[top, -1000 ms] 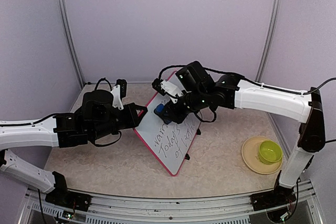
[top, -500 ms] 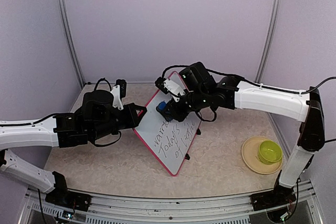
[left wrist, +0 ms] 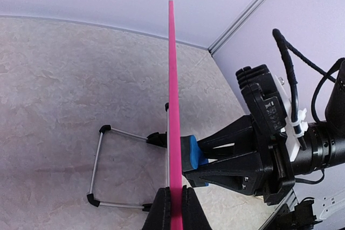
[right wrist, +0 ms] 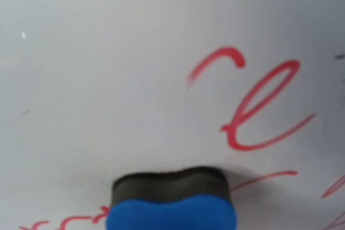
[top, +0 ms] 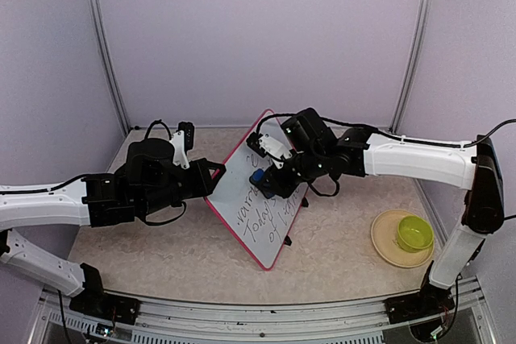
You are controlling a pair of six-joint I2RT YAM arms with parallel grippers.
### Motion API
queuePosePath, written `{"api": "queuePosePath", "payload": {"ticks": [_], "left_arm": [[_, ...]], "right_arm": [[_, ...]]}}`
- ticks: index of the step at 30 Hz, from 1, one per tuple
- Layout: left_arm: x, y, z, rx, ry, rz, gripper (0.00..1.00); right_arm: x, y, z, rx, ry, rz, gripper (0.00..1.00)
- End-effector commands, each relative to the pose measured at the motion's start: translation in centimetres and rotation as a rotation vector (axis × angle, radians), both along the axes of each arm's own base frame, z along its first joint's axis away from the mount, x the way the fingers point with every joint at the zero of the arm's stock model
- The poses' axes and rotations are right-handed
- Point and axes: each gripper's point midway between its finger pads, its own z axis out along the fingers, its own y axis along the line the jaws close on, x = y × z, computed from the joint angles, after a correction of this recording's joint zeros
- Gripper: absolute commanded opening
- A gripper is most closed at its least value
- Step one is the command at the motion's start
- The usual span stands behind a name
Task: Erase the whiteboard
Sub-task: Erase the whiteboard at the center of the board.
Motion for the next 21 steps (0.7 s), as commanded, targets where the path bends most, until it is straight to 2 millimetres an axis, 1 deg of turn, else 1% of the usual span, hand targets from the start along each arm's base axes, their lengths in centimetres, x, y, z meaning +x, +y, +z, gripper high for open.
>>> {"api": "queuePosePath", "payload": {"ticks": [1,5,8,13,17,21], "left_arm": [[-1.8,-1.5,-0.1,-0.017,0.01,-0.104,0.0],[-1.8,-1.5,-0.2,-0.017,0.013,-0.103,0.0],[-1.8,-1.6,-0.3,-0.016,0.014,-0.106,0.0],[-1.8,-1.6,-0.2,-0.018,0.011,-0.105,0.0],[-1.8,-1.5,-0.2,-0.017,0.011,-0.105,0.0],[-1.8,-1.5,-0.2,-0.015,0.011,-0.104,0.0]], "right_arm": [[0.4,1.0,0.9,0.02,0.005,0.01,0.0],[1.4,1.8,2.9,0.043,-0.037,-0.001,0.0],[2.1,2.4,3.7,0.043,-0.055,-0.004,0.0],[3.0,2.7,4.2,0.044,-0.074,-0.018,0.0],[2.9,2.4,3.6,0.04,-0.066,-0.023,0.0],[2.3,1.7,2.0,0.021,-0.04,-0.021,0.0]]}}
